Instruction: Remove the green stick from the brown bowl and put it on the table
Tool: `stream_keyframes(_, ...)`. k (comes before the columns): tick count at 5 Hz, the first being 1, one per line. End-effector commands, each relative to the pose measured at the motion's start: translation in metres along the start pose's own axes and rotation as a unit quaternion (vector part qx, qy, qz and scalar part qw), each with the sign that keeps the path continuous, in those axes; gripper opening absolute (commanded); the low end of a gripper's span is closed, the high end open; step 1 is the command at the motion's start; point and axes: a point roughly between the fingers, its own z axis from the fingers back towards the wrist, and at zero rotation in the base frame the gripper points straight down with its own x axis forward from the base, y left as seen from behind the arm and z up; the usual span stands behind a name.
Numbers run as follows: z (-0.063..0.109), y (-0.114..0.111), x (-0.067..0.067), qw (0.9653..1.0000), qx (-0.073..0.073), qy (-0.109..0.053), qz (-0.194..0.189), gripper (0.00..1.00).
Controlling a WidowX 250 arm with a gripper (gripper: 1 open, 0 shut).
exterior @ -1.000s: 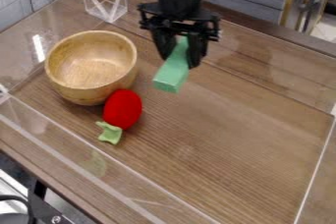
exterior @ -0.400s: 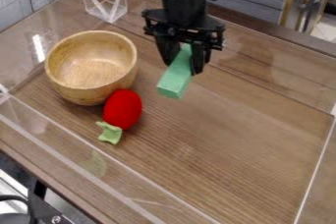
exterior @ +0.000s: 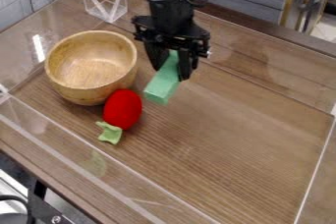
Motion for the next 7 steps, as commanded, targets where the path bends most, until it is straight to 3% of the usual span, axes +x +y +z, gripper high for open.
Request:
stream_keyframes(1, 0.006, 0.007, 0.001, 0.9993, 0.004, -0.021, -0.029, 0.0)
stream_keyframes(2, -0.001, 0.007, -0.002, 0.9985, 0.006, -0.021, -0.051, 0.0)
stream_keyframes(3, -0.007, 0.0, -0.012, 0.9997, 0.015, -0.019, 0.003, 0.0)
stream_keyframes(4, -0.015, -0.007, -0.021, 0.9983, 0.023, -0.022, 0.048, 0.0)
stream_keyframes(6, -0.052, 0.013, -0.03, 0.9978, 0.029, -0.022, 0.056, 0.0)
stream_keyframes(7, -0.055, 0.007, -0.029, 0.9991, 0.025, -0.019, 0.029, 1.0)
